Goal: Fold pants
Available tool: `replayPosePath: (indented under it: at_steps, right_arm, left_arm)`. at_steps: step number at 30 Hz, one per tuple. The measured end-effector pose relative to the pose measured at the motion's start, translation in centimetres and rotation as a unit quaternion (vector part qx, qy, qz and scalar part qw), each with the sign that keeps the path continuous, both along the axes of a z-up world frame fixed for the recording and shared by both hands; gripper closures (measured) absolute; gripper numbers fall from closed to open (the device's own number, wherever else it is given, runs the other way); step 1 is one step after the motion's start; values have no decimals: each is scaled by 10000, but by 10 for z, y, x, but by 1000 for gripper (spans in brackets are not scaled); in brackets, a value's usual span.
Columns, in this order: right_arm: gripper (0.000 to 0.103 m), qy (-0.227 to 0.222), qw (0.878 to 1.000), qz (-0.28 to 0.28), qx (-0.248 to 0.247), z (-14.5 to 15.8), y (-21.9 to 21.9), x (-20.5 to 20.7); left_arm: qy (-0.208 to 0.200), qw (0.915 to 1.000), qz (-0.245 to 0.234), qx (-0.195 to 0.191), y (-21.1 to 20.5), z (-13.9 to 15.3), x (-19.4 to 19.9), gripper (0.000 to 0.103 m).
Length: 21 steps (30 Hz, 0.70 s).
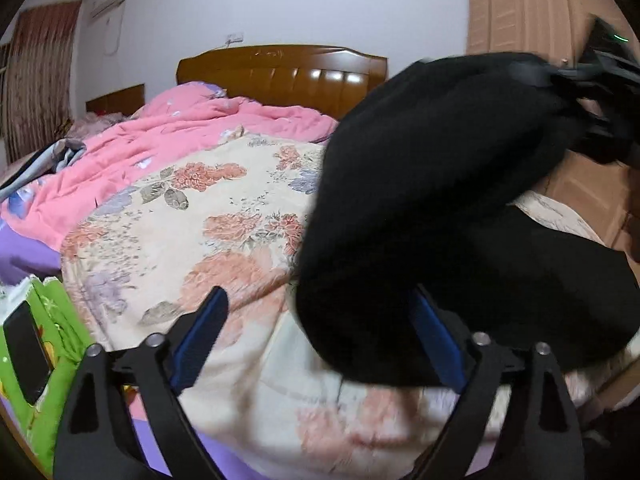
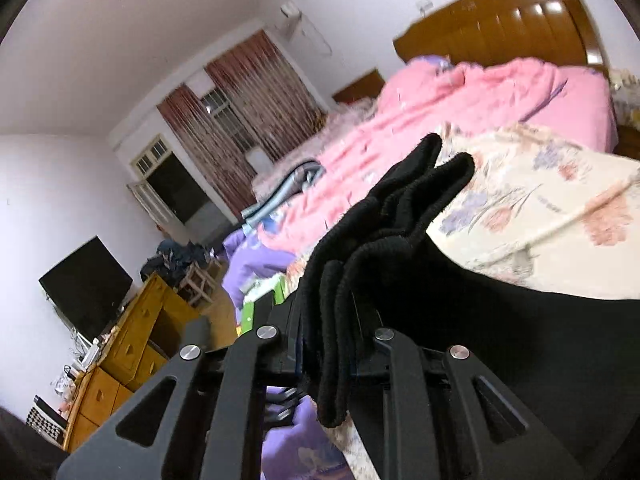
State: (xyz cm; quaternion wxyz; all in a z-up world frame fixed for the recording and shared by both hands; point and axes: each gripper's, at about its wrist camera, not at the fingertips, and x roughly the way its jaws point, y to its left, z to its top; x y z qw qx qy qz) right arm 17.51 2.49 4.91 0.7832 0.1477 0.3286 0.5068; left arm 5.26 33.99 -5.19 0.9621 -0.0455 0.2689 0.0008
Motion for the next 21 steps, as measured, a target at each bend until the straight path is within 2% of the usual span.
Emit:
replayPosePath:
  at_steps: [1, 3, 4, 5, 6, 8, 9, 11, 13, 19, 21]
  right_arm:
    - [85, -63, 9999, -136, 5, -1, -15, -7]
    - [86, -65, 9988, -427, -211, -11, -35, -13]
    - [85, 94, 9970, -651, -404, -29, -52, -15]
    - [85, 244, 9959, -721, -480, -42, -63, -15]
    - [85, 480, 9930, -858, -651, -64, -76, -17]
    - [85, 748, 9884, -1021, -836, -91, -86, -17]
    - [86, 955, 9855, -1088, -881, -108, -91, -15]
    - [86, 1247, 9808, -1170, -933, -133, -89, -13]
    - [86, 1202, 9821, -1163, -867, -135, -94, -15]
    - [86, 639, 9889, -1194, -606, -97, -96, -27]
    - [86, 699, 9862, -1313, -723, -102, -99, -27]
  left_arm:
    - [204, 9996, 84, 187, -4, -5, 11, 10]
    - [631, 9942, 335, 802, -13, -21, 31, 5]
    - [652, 9942, 368, 779, -13, -24, 35, 4]
    - [635, 9954, 402, 594, -11, -25, 35, 3]
    - [612, 9968, 466, 211, -5, -26, 35, 3]
    - [626, 9970, 431, -156, -1, -29, 35, 3]
    - [645, 9970, 377, -199, -2, -30, 35, 3]
    - [763, 9964, 317, 214, -17, -33, 37, 3]
    - [814, 9926, 356, 826, -31, -33, 36, 3]
    - [757, 9901, 454, 1093, -38, -20, 30, 3]
    - [728, 9889, 412, 1226, -44, -18, 29, 3]
